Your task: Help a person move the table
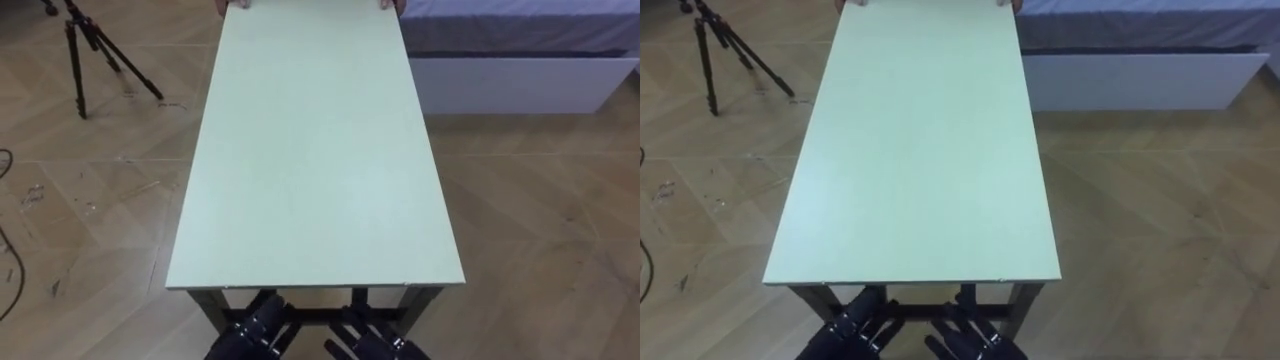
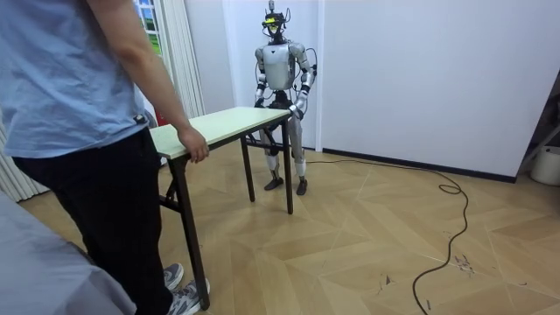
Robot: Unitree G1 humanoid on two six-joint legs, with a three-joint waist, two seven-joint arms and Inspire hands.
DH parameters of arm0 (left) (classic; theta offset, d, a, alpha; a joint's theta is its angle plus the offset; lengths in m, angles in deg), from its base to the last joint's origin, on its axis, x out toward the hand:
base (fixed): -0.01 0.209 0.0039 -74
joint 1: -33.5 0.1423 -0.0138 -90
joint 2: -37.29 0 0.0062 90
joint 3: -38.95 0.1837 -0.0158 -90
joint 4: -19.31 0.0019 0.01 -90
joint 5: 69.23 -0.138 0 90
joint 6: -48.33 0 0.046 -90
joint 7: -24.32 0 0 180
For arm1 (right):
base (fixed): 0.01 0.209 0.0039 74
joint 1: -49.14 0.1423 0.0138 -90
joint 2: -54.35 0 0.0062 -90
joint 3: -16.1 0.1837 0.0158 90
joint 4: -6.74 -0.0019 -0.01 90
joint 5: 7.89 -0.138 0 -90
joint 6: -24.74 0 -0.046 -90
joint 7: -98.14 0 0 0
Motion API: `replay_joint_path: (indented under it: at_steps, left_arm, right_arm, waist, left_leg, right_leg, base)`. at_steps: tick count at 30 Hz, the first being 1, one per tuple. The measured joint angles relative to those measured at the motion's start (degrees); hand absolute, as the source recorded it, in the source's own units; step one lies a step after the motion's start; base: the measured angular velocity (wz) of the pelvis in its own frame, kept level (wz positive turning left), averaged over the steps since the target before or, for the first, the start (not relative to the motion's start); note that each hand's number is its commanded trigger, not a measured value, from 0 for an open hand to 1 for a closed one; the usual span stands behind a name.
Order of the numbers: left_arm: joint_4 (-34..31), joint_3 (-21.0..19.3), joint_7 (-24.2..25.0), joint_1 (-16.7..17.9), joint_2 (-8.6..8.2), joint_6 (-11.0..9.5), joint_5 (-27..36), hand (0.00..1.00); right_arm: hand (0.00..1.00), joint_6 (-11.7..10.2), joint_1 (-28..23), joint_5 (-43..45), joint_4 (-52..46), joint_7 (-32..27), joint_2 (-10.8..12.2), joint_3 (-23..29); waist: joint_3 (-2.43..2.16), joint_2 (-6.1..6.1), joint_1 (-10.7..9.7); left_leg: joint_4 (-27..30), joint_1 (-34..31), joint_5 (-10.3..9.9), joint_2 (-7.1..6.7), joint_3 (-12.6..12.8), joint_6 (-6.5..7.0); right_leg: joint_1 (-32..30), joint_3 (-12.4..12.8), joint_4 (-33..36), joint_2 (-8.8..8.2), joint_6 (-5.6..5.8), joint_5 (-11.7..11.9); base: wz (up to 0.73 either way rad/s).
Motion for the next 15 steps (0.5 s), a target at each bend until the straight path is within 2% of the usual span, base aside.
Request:
replay_joint_path:
  at_steps: [4, 8, 15]
  left_arm:
    - [-1.48, 2.14, 0.05, 0.10, 0.65, 0.57, 1.37, 0.00]
    - [-6.37, 2.76, 0.05, 0.67, 1.22, 0.56, 4.00, 0.00]
    - [-10.05, 3.32, 0.05, 0.67, 1.91, 0.21, 4.49, 0.00]
  right_arm:
    - [0.00, 0.04, 0.15, -1.21, -0.18, 0.50, -0.47, -1.12]
    - [0.00, 0.05, -0.22, -2.69, -4.07, 1.16, -1.77, -2.99]
    - [0.00, 0.04, -0.05, -4.62, -5.32, 3.09, -1.66, -3.17]
  waist:
    - [-0.01, 0.02, -0.10]
    - [0.00, 0.01, -0.19]
    - [0.00, -0.05, -0.20]
  left_leg:
    - [0.00, -0.04, 0.00, 0.00, -0.01, 0.00]
    - [0.00, -0.03, 0.00, -0.01, -0.03, 0.00]
    - [-0.01, -0.01, 0.00, 0.00, -0.07, 0.00]
  right_leg:
    - [0.07, -0.07, -0.12, -0.01, 0.00, 0.00]
    - [0.15, -0.12, -0.12, -0.05, 0.00, 0.00]
    - [0.39, -0.51, -0.26, -0.09, 0.02, -0.01]
  base:
    - [0.00]
    - [0.00]
    - [0.02]
